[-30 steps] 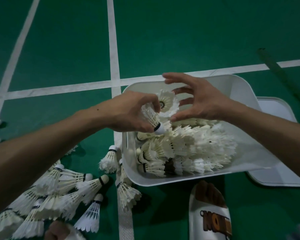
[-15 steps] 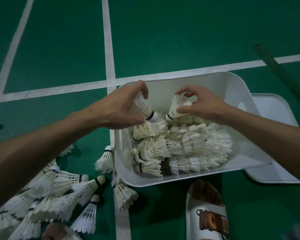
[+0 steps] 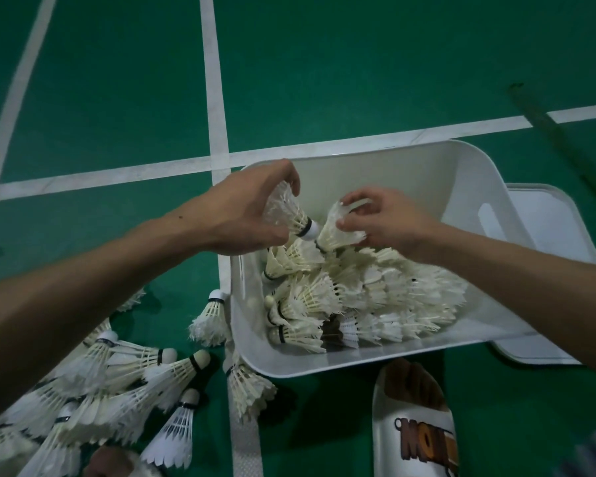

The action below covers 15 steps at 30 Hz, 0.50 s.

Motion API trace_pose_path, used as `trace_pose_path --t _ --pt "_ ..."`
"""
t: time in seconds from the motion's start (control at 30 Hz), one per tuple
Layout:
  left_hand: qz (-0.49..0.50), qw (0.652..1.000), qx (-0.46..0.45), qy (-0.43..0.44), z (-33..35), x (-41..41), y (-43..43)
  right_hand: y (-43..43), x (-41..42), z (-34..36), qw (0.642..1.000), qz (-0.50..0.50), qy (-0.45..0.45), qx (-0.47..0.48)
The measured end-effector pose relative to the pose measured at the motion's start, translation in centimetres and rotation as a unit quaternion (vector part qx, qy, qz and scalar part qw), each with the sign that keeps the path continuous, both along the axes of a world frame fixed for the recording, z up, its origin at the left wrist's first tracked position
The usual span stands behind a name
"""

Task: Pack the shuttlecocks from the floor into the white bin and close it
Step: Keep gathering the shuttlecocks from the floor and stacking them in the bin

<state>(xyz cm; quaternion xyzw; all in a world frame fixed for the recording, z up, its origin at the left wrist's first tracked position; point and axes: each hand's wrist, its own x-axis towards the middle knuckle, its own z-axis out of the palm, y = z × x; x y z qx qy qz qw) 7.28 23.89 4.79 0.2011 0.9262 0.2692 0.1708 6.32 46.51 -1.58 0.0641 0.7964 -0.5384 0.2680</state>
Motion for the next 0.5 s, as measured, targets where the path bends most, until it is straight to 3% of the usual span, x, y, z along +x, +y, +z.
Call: trace_pose_path --t 0.17,0.5 --pt "-0.01 1.0 0.007 0.003 -0.3 -0.2 -0.5 -0.7 0.9 -1.6 0.972 0.144 0.06 0.175" --pt "-0.032 0.999 -0.028 0.028 -0.6 -0.7 0.3 -0.6 -0.7 -1.5 0.965 0.179 0.07 0.177"
